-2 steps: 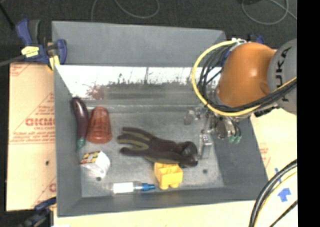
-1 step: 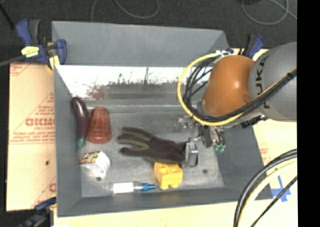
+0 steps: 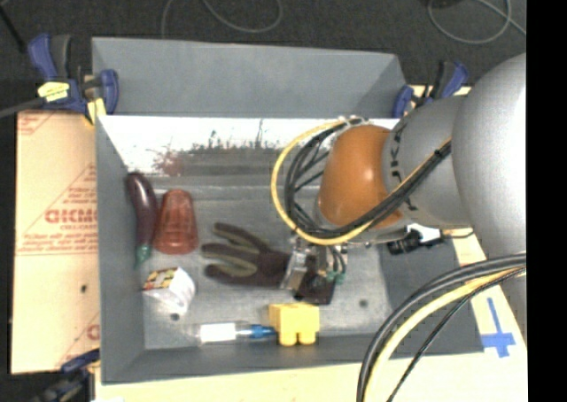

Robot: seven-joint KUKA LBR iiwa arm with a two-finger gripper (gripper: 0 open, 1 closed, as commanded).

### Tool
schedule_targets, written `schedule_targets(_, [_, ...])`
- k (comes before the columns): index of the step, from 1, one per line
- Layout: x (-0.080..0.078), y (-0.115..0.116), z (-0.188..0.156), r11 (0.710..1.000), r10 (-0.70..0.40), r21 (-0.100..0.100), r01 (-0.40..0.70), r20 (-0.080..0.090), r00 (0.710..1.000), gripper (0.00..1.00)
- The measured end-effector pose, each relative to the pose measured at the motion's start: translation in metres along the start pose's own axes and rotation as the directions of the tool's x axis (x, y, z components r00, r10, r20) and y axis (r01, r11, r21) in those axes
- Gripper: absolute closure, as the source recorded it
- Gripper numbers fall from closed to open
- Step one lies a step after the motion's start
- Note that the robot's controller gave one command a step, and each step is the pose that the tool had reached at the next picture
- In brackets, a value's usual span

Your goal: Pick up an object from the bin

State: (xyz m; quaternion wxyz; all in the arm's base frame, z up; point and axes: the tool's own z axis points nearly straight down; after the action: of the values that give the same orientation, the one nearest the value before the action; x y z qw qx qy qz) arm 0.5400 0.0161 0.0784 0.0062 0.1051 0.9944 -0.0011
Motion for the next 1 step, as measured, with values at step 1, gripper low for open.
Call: schedule_targets(1, [-0.0001,-0.0002,0.0000,1.000,-0.001,0.000,0.001,0.000,1.000,1.00])
